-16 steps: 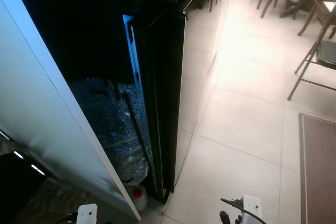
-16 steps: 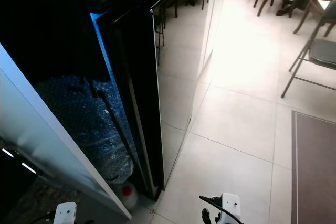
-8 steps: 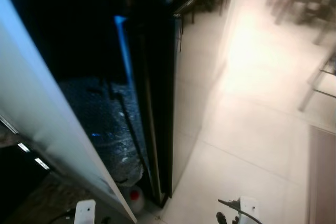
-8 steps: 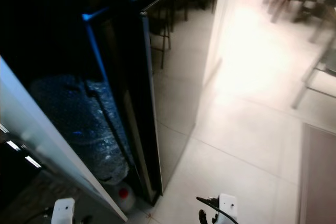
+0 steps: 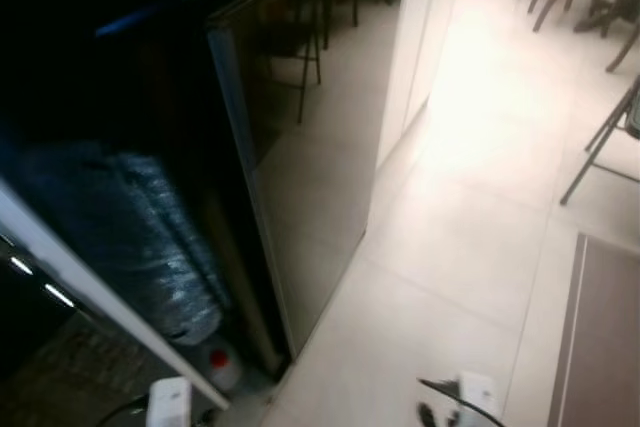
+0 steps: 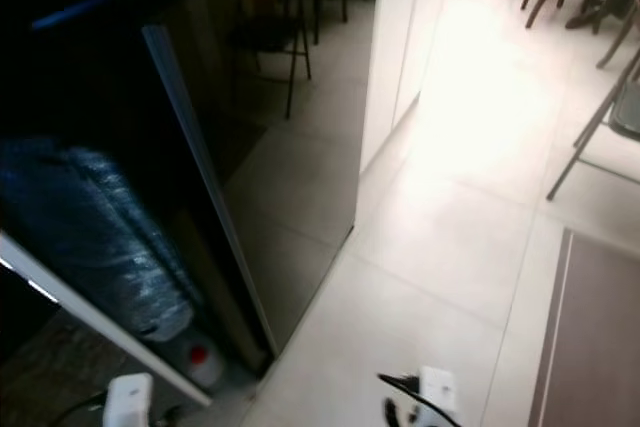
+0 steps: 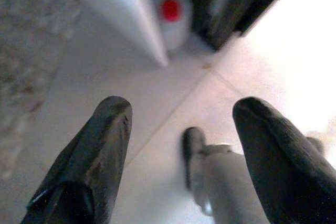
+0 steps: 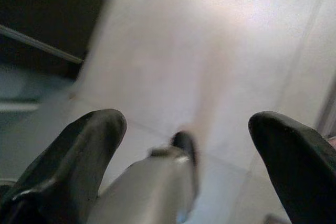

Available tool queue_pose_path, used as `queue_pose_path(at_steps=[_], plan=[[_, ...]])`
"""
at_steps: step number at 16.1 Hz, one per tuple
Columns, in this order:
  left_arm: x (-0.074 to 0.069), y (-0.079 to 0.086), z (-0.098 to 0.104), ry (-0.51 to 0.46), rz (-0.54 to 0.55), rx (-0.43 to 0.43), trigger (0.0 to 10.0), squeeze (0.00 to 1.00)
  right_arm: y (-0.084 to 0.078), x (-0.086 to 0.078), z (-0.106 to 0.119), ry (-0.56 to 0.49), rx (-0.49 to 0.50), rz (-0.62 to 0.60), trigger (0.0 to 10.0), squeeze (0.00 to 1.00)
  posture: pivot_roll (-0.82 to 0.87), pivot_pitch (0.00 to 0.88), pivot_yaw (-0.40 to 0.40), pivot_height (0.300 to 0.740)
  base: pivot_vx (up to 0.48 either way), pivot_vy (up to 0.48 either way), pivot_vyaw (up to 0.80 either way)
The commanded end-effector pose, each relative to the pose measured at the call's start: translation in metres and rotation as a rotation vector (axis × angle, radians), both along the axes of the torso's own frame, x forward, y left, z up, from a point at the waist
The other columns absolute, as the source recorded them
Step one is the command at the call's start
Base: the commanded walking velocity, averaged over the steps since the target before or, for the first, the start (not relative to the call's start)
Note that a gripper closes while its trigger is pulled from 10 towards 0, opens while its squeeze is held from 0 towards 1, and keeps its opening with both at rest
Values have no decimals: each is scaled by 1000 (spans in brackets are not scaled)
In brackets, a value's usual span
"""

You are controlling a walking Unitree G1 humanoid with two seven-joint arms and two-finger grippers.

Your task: Restocking fridge

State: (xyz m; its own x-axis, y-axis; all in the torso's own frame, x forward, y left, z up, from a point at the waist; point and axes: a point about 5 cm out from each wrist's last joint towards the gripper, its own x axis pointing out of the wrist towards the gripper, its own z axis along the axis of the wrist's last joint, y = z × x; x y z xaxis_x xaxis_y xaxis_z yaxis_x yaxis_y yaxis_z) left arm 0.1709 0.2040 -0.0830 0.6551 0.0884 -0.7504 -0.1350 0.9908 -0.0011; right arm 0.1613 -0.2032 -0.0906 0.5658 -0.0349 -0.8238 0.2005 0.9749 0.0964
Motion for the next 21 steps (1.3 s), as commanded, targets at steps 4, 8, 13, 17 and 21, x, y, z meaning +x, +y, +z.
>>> queue_pose_path(at_steps=[4, 8, 13, 17, 21], plan=[[-7, 9, -2, 27, 21, 13, 10000, 0, 5, 0, -1, 11, -1, 5, 10000, 0, -61, 18, 37, 740, 0, -88, 0], [-6, 9, -2, 26, 22, 7, 10000, 0, 5, 0, -1, 17, -10, 8, 10000, 0, -60, 19, 38, 740, 0, 0, -744], [-8, 8, -3, 34, 10, 0, 10000, 0, 5, -2, -2, 24, -11, 9, 10000, 0, -58, 28, 38, 740, 0, 0, -725], [-9, 8, -3, 38, -6, 11, 10000, 0, 5, -2, -2, 25, -11, 10, 10000, 0, -58, 31, 37, 740, 0, 0, -722], [-9, 8, -3, 42, -12, 16, 10000, 0, 4, -3, -2, 27, -11, 12, 10000, 0, -58, 29, 36, 740, 0, -384, -722]])
